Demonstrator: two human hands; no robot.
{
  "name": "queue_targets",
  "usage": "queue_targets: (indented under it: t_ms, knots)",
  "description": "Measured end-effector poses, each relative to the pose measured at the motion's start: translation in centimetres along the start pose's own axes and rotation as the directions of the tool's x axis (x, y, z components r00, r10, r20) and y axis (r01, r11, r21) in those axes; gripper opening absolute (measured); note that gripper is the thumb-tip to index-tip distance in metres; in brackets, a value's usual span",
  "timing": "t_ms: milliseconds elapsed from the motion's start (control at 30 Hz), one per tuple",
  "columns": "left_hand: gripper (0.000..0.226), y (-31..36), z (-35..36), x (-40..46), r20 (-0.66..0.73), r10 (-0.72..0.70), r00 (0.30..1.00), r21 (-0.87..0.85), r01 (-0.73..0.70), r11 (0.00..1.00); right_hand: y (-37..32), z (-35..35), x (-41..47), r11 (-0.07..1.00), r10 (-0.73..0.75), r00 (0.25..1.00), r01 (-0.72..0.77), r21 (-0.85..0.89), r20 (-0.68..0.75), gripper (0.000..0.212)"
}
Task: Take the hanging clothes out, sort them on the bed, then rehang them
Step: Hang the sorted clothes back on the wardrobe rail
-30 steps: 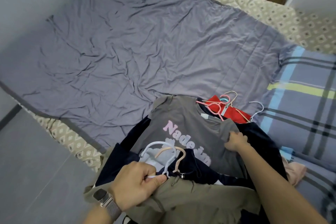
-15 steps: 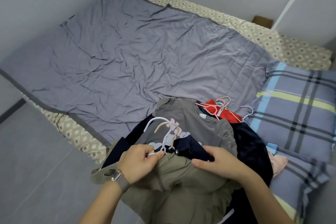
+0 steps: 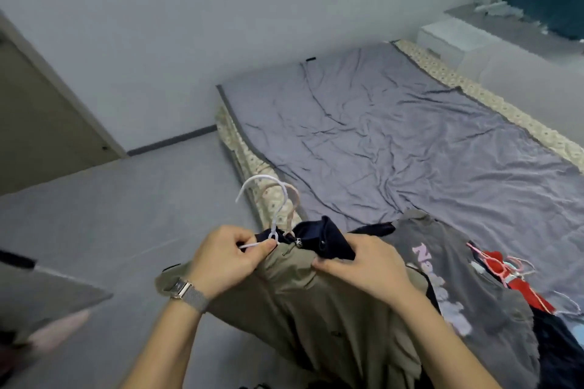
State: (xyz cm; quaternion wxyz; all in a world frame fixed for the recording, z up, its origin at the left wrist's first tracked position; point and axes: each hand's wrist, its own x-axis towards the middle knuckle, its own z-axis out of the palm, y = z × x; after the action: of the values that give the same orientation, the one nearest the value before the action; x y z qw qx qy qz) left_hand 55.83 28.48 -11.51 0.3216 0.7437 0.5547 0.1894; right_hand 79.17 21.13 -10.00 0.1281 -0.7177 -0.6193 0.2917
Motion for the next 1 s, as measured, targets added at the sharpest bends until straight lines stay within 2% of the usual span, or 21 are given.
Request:
queue_targets:
  t_ms: [133,233,267,300,333,367,433,467,500,533,600,633,733,800,933,1000]
  knots:
    - [0.056,-6.1,-9.0,-5.7,-0.251,-0.146,0.957,0.027,0.157,0.987,-10.5,4.5,2.4,0.986,-0.164,0.975,0.156,0.065,0.149,0.041]
    - [0.056,-9.3,-14.2,-9.6,-0.443,-0.203,0.873,0.060,0.255,0.965,-17.2,7.7,3.7,0.953,-0.264,0.914,0.199,0.227,0.308,0.057]
    - [0.053,-10.2,-15.4,-10.7,-0.525,-0.187,0.830,0.084,0.269,0.959,-19.1,8.7,4.0,0.940,-0.288,0.887,0.189,0.284,0.361,0.056]
    - [0.047,-11.1,-16.3,-11.6,-0.624,-0.163,0.764,0.105,0.289,0.952,-21.0,9.7,4.3,0.926,-0.303,0.860,0.165,0.340,0.410,0.050]
    - [0.037,-11.8,-16.9,-12.4,-0.731,-0.158,0.664,0.092,0.325,0.941,-22.6,10.7,4.4,0.912,-0.311,0.831,0.124,0.391,0.462,0.039]
    - [0.027,-12.2,-17.1,-13.4,-0.819,-0.196,0.539,0.015,0.362,0.932,-24.1,11.8,4.5,0.896,-0.320,0.795,0.078,0.437,0.514,0.029]
    - [0.032,-12.3,-16.8,-15.0,-0.899,-0.341,0.275,-0.221,0.388,0.895,-26.8,14.1,4.7,0.873,-0.337,0.729,0.006,0.487,0.595,0.021]
    - [0.036,-12.5,-16.3,-15.6,-0.893,-0.408,0.190,-0.313,0.391,0.866,-28.0,15.2,4.7,0.861,-0.344,0.701,-0.030,0.508,0.625,0.022]
    - [0.035,-12.6,-15.7,-16.0,-0.862,-0.477,0.170,-0.388,0.385,0.838,-29.2,16.3,4.8,0.843,-0.356,0.674,-0.068,0.534,0.647,0.021]
    - [0.034,-12.7,-15.3,-16.2,-0.800,-0.560,0.214,-0.474,0.346,0.809,-30.5,17.1,4.8,0.828,-0.376,0.646,-0.088,0.554,0.664,0.021]
    - [0.042,-13.3,-15.6,-15.8,-0.579,-0.740,0.343,-0.709,0.238,0.664,-33.2,19.0,5.2,0.817,-0.434,0.606,-0.046,0.575,0.666,0.017]
    - [0.045,-13.9,-16.0,-15.5,-0.504,-0.789,0.352,-0.767,0.238,0.596,-34.4,19.8,5.4,0.818,-0.470,0.576,-0.001,0.575,0.669,0.015]
    - [0.050,-16.0,-18.5,-15.4,-0.509,-0.827,0.236,-0.784,0.269,0.560,-38.1,21.9,5.8,0.815,-0.559,0.446,0.141,0.562,0.699,0.013]
    - [0.043,-17.7,-20.0,-16.3,-0.534,-0.829,0.167,-0.806,0.195,0.559,-40.5,23.4,6.0,0.809,-0.583,0.369,0.177,0.561,0.724,0.015]
    - [0.034,-21.2,-22.2,-19.7,-0.562,-0.823,0.080,-0.816,0.106,0.568,-45.1,27.1,5.1,0.796,-0.605,0.254,0.162,0.584,0.755,0.015]
    - [0.021,-23.2,-23.5,-21.4,-0.542,-0.840,0.022,-0.841,-0.003,0.542,-47.9,29.5,3.9,0.778,-0.628,0.187,0.177,0.603,0.756,0.018]
